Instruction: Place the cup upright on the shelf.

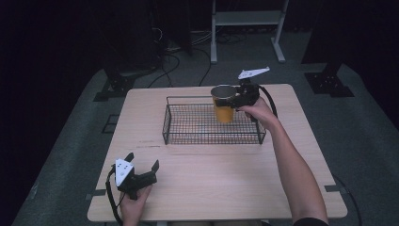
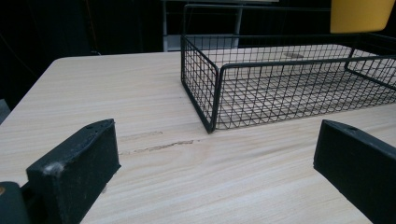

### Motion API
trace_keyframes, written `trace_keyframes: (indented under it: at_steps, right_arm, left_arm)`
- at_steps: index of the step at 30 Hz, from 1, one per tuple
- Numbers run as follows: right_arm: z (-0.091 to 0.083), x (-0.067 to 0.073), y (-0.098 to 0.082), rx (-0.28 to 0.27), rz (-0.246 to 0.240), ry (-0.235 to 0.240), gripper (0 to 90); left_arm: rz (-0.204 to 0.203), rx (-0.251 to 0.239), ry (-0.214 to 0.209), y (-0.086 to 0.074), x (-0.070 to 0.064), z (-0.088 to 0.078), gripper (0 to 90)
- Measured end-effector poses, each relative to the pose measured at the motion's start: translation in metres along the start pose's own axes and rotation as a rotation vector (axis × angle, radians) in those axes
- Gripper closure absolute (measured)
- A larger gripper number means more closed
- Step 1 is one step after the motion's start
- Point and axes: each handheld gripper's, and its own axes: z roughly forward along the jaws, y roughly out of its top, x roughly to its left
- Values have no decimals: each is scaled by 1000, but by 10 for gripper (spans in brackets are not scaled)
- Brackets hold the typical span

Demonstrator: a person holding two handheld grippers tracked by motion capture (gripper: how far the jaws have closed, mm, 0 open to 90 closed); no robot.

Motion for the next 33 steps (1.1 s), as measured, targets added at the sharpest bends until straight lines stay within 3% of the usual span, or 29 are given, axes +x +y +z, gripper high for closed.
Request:
trace_keyframes:
  at_steps: [8, 20, 33]
  right_arm:
    - [13, -13, -11, 13, 22, 6, 117]
    - [34, -20, -26, 74, 7, 8, 117]
    - [51, -25, -37, 133, -13, -27, 117]
  left_arm:
    - [-1, -1, -2, 0, 0, 0, 0]
    - [-2, -3, -5, 0, 1, 0, 0]
    - [-2, -3, -6, 0, 1, 0, 0]
